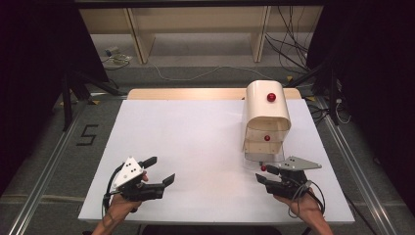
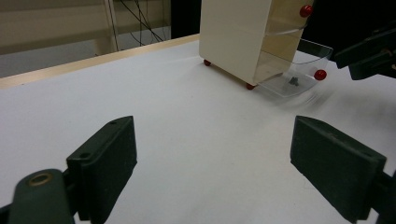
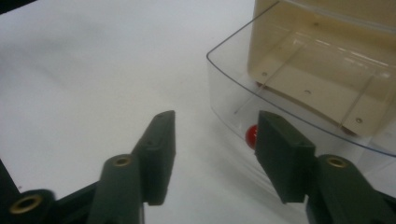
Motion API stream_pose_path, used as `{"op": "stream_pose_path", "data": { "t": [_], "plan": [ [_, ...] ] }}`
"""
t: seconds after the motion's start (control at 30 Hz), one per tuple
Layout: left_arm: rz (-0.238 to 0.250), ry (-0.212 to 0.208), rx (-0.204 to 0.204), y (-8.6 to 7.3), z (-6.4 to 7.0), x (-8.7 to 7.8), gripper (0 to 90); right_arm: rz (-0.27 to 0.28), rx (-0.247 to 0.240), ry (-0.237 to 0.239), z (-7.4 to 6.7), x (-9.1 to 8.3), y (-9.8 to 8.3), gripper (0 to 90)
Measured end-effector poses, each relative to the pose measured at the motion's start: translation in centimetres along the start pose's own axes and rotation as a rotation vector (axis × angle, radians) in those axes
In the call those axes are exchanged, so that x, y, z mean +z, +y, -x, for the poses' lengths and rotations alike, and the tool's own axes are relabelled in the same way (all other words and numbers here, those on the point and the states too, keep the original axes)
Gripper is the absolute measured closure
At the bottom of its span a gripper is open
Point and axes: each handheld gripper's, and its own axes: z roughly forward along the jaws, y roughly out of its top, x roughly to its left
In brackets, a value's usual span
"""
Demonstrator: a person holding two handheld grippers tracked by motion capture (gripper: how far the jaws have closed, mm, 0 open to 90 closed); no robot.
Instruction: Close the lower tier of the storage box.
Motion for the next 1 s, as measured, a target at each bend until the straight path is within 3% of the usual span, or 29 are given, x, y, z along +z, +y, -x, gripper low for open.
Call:
{"op": "stream_pose_path", "data": {
  "t": [0.3,0.6,1.0],
  "plan": [
    [-0.001,-0.003,0.005,0.0,0.0,0.0,14.3,-0.024,-0.013,-0.025,0.3,-0.1,-0.5,71.3],
    [0.002,-0.004,0.002,0.0,0.1,-0.1,14.3,-0.062,-0.006,-0.08,0.8,-0.1,-0.8,88.2],
    [0.001,-0.004,0.005,-0.1,0.1,-0.1,14.3,-0.092,-0.008,-0.136,1.3,0.4,-1.1,90.0]
  ]
}}
